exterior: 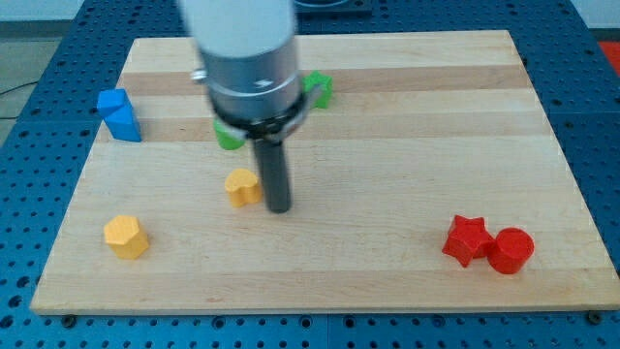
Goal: Move the green circle left to the green star
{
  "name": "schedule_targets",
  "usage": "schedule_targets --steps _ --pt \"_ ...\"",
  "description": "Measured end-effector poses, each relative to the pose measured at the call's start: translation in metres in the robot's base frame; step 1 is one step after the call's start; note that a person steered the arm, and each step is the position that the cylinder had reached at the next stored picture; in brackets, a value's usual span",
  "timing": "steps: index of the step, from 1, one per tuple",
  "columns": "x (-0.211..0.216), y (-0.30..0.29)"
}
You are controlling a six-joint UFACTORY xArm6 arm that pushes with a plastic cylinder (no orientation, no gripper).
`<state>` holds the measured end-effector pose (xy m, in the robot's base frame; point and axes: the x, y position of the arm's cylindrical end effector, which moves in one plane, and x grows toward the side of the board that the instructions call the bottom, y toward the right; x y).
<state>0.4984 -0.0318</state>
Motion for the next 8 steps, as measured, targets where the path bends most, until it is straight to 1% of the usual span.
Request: schedule_targets --steps 1,2,3,5,6,7,8 --pt "-0.017 0.003" --pt "-0.011 -0.085" --pt "0.035 -0.145" --pt "0.001 -0.124" --pt "-0.026 -0.107" --pt "-0.051 -0.107" --pt "-0.051 -0.107"
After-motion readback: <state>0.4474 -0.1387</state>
